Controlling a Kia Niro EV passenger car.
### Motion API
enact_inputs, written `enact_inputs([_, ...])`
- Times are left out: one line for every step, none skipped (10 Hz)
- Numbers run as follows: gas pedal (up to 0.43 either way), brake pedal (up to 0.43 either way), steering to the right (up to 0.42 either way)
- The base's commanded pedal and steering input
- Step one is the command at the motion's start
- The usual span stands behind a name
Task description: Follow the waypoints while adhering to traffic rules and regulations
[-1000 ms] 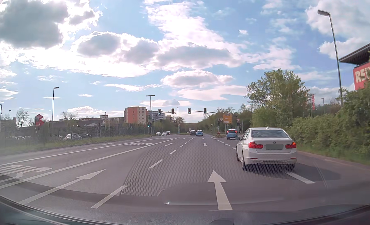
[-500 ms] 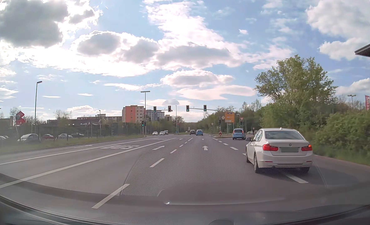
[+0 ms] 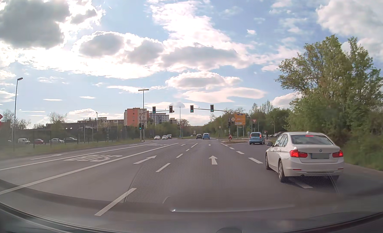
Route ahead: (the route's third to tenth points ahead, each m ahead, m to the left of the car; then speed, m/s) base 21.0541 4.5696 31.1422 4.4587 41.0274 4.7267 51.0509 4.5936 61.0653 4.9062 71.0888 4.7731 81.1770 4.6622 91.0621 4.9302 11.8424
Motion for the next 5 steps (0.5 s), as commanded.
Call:
enact_inputs([0.110,0.000,0.000])
enact_inputs([0.110,0.000,0.000])
enact_inputs([0.110,0.000,0.000])
enact_inputs([0.110,0.000,0.001])
enact_inputs([0.110,0.000,0.001])
